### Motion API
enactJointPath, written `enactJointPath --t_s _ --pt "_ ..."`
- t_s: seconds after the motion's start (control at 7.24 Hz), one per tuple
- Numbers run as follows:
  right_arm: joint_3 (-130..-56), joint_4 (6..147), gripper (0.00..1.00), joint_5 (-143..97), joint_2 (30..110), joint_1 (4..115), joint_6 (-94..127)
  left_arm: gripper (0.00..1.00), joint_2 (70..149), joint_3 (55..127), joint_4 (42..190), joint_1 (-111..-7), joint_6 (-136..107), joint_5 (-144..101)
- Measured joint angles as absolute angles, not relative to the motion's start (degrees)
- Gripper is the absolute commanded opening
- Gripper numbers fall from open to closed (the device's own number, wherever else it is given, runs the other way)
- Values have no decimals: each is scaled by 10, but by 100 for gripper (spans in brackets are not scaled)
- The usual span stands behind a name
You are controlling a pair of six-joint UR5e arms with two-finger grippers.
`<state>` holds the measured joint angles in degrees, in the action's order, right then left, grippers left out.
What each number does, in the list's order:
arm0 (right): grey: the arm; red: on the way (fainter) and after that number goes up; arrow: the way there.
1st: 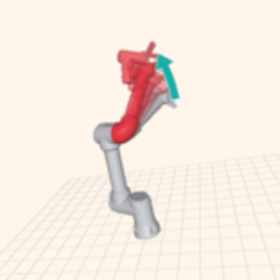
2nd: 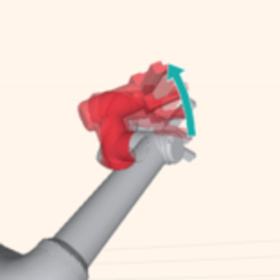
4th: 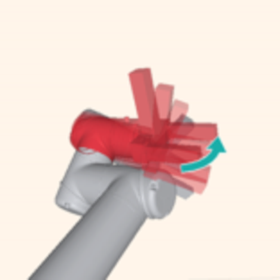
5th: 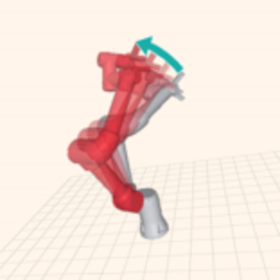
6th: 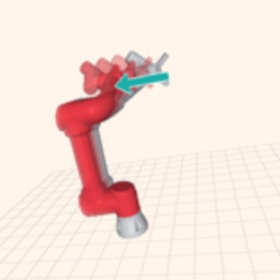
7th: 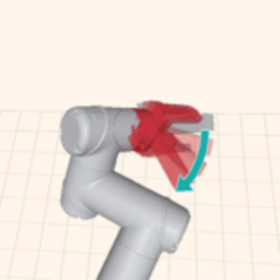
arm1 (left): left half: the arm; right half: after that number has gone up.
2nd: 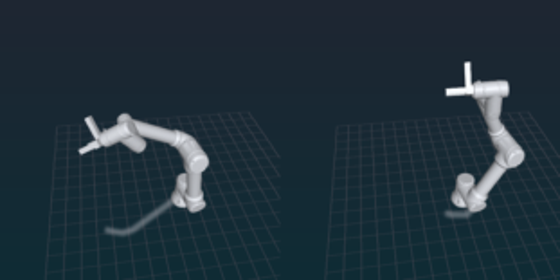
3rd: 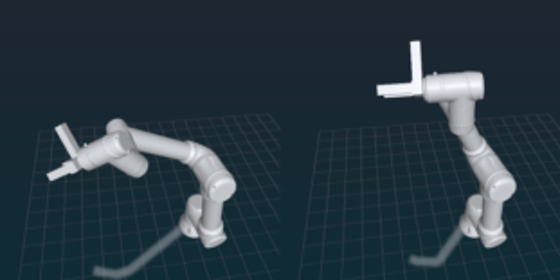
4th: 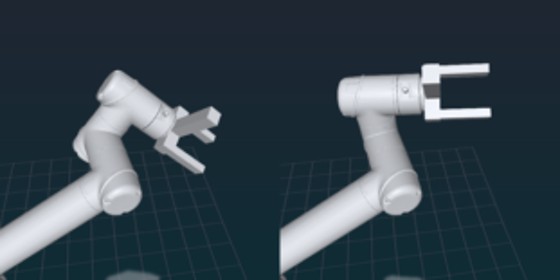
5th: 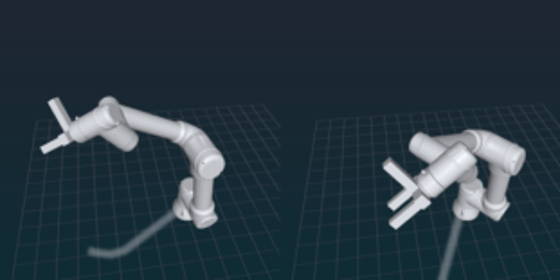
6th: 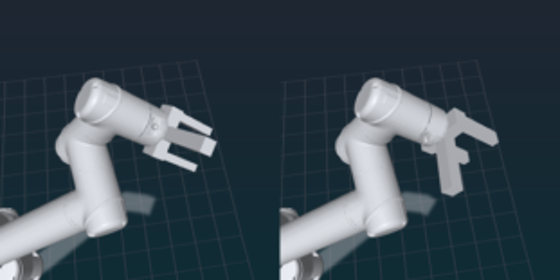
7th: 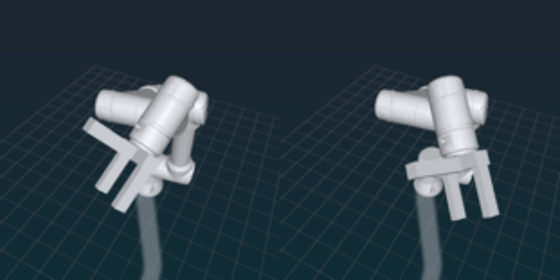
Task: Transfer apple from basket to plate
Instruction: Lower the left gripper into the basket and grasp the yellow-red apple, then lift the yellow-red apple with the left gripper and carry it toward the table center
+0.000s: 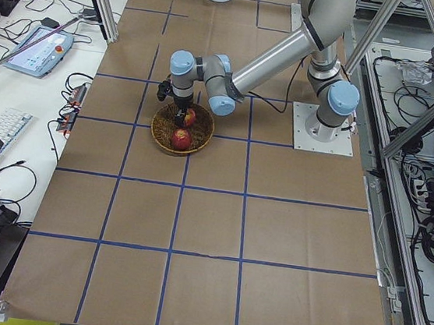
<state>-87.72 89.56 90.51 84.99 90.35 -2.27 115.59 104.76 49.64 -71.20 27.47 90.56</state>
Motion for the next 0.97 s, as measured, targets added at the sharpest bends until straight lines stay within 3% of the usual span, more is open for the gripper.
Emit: enactJointPath --t_s 0.55,0.97 --pt "-877 896 100 905 850 904 -23 52 1130 1036 503 -726 221 908" --pt "-877 896 100 905 850 904 -23 52 1083 1021 550 -850 33 908"
